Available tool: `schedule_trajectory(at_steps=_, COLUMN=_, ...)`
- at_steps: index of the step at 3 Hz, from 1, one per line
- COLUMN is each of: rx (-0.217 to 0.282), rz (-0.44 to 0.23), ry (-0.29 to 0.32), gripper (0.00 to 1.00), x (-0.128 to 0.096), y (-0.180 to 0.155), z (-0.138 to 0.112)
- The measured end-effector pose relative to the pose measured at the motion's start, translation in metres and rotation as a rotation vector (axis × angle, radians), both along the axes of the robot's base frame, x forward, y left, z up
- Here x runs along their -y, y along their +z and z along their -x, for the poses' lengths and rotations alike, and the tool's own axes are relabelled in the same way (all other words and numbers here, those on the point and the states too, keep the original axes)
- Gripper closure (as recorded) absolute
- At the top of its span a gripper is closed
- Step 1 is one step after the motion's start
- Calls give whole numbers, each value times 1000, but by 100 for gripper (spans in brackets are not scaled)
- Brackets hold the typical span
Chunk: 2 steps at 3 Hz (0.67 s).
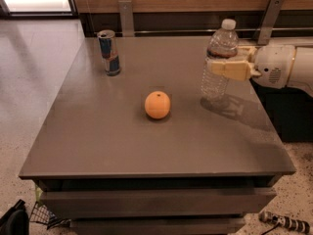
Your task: Move water bottle near orange
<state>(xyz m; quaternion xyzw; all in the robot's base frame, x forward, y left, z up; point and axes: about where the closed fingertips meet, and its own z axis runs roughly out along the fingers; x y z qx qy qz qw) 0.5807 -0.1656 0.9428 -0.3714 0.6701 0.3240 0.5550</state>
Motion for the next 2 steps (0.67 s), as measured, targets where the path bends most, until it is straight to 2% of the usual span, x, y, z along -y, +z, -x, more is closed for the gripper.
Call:
schedule_trajectory(at_steps=1, rx=10, rz=-9, ry=47, gripper=100, x=-16, y=-26, z=26)
schedule_trajectory(at_steps=2, rx=28, rz=-4, ry=89, gripper=100, x=-28, y=-38, z=42)
